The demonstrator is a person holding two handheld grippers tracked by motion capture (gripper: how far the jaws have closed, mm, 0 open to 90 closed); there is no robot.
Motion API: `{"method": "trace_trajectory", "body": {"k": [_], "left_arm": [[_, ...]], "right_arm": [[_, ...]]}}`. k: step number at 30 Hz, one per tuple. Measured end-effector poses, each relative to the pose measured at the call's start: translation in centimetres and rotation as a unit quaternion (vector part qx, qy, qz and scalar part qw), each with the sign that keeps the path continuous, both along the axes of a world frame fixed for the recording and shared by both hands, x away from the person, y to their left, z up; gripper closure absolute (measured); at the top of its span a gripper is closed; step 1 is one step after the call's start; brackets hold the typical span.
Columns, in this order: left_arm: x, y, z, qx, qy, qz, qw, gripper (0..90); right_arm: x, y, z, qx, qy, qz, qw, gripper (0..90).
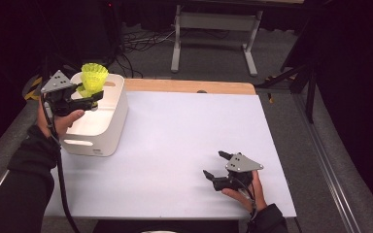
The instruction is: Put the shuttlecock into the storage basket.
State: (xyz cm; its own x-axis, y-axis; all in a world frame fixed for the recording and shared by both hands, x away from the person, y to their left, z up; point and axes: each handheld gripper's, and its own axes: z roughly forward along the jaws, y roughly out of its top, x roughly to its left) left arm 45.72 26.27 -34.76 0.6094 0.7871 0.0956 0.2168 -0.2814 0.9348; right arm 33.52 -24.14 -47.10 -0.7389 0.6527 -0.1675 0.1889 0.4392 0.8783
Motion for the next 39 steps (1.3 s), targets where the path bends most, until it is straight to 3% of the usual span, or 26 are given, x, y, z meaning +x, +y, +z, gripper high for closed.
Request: {"method": "trace_trajectory", "body": {"k": [6,13,16,19,23,27,30,35,37,38,39], "left_arm": [[1.0,0.0,0.0,0.048,0.019,0.012,0.9986,44.9],[2.4,1.1,-0.5,0.068,0.049,0.019,0.9963,45.3],[3.2,1.0,-0.8,0.097,0.065,0.024,0.9928,45.7],[3.9,0.9,-1.0,0.104,0.080,0.031,0.9908,46.1],[4.5,0.3,-1.1,0.107,0.103,0.012,0.9889,46.1],[5.4,-0.4,-1.8,0.115,0.120,0.021,0.9858,46.2],[6.1,-0.9,-2.2,0.127,0.140,0.035,0.9814,46.3],[6.7,-1.4,-2.5,0.132,0.149,0.034,0.9794,46.4],[7.3,-1.8,-3.0,0.140,0.166,0.038,0.9754,46.4],[7.3,-1.8,-3.0,0.140,0.166,0.038,0.9754,46.6],[7.6,-1.8,-3.3,0.146,0.171,0.042,0.9734,46.6]], "right_arm": [[0.1,-0.1,0.0,0.004,0.002,0.000,1.0000,16.0],[0.2,0.0,-0.1,0.004,0.004,0.003,1.0000,16.0],[0.2,0.0,-0.1,0.004,0.005,0.005,1.0000,16.0],[0.3,0.0,-0.2,0.006,0.006,0.004,1.0000,16.0],[0.2,0.0,0.0,0.014,-0.006,0.003,0.9999,16.7],[0.2,0.1,0.1,0.013,-0.009,0.004,0.9999,16.9],[0.1,0.2,0.1,0.010,-0.010,0.006,0.9999,17.2],[0.0,0.4,0.2,0.010,-0.014,0.011,0.9998,17.2],[-0.1,0.5,0.3,0.006,-0.018,0.014,0.9997,17.2],[-0.1,0.5,0.3,0.006,-0.018,0.014,0.9997,17.2],[-0.2,0.5,0.3,0.005,-0.018,0.014,0.9997,17.2]]}}
